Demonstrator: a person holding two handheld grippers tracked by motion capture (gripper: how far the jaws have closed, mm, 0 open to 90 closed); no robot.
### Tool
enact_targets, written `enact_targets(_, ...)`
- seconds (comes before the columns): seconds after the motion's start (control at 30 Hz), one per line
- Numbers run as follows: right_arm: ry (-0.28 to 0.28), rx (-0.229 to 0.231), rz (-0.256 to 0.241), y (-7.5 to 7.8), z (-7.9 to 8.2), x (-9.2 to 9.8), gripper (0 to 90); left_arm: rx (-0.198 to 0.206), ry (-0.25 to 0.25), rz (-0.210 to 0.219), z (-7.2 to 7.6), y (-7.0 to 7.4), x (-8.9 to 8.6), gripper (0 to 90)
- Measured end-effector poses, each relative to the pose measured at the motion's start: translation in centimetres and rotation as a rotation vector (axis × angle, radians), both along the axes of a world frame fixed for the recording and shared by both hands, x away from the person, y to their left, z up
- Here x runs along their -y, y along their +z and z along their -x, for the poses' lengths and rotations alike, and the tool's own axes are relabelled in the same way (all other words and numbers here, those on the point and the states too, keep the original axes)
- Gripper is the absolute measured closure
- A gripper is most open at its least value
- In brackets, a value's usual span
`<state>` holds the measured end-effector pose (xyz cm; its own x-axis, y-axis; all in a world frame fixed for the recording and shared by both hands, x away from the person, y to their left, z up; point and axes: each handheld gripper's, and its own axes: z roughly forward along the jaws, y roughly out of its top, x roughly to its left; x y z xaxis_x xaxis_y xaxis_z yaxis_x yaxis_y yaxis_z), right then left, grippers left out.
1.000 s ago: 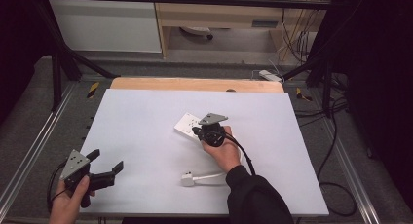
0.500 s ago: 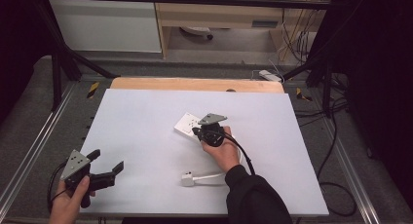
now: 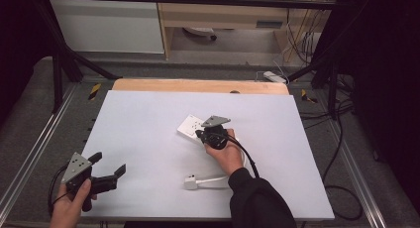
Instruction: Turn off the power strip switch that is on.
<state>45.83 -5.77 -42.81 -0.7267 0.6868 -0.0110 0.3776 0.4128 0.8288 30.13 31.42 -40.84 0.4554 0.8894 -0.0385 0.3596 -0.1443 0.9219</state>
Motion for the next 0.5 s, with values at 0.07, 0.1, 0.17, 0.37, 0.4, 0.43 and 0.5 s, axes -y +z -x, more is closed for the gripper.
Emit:
enact_targets(0.07,0.001,-0.002,0.002,-0.1,-0.03,-0.06,90.0,0.0,0.0,0.0,0.0,0.0,0.01,4.7)
enact_targets(0.1,0.002,-0.001,0.006,-0.16,-0.06,-0.07,90.0,0.0,-0.001,0.0,0.0,0.0,0.01,4.7)
enact_targets(0.17,0.002,-0.005,0.008,-0.3,-0.11,-0.14,90.0,0.0,-0.001,0.0,0.0,0.0,0.01,4.7)
enact_targets(0.37,-0.006,-0.014,0.013,-0.71,-0.43,-0.29,90.0,-0.001,-0.001,0.001,0.0,0.0,0.0,4.7)
enact_targets(0.4,-0.008,-0.014,0.012,-0.75,-0.49,-0.29,90.0,-0.001,-0.001,0.002,0.0,0.0,0.0,4.7)
enact_targets(0.43,-0.01,-0.013,0.009,-0.77,-0.54,-0.29,90.0,-0.001,-0.001,0.001,-0.01,-0.01,0.0,4.7)
enact_targets(0.5,-0.011,-0.012,0.009,-0.79,-0.62,-0.29,90.0,-0.002,-0.002,-0.001,-0.01,-0.01,0.01,4.7)
